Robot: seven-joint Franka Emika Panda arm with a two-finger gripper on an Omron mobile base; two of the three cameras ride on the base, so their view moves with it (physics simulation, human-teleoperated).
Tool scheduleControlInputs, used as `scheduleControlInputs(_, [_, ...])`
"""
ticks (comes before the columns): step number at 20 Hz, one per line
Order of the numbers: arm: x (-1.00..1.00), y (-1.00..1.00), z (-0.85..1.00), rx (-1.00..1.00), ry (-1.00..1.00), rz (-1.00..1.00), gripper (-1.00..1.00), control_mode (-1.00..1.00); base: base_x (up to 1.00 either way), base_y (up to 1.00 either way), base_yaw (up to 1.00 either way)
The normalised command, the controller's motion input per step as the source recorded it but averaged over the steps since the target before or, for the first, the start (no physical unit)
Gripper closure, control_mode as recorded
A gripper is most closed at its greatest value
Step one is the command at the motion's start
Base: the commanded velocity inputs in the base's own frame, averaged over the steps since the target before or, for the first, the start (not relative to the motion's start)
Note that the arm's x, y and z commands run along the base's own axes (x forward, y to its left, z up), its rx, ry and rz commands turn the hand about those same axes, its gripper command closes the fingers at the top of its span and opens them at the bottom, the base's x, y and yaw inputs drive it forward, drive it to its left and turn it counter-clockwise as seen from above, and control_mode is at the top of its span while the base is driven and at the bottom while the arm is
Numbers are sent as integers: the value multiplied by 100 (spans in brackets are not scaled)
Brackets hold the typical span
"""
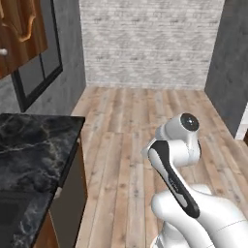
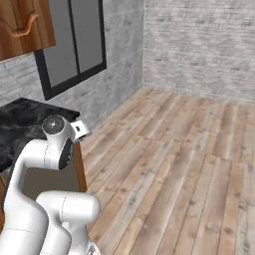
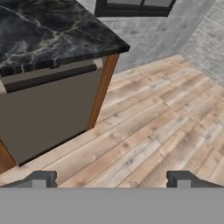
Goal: Move the pot and pan from the stove into the sink.
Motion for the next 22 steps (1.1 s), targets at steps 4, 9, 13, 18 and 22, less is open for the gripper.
scheduleControlInputs(4, [0, 0, 0, 0, 0, 0, -100, 100, 7, -12, -46])
scheduleControlInputs(9, [0, 0, 0, 0, 0, 0, -100, 100, 2, -28, -31])
scheduleControlInputs(13, [0, 0, 0, 0, 0, 0, -100, 100, 25, 1, -3])
scheduleControlInputs(18, [0, 0, 0, 0, 0, 0, -100, 100, 89, 24, -5])
scheduleControlInputs(22, [0, 0, 0, 0, 0, 0, -100, 100, 100, 34, -7])
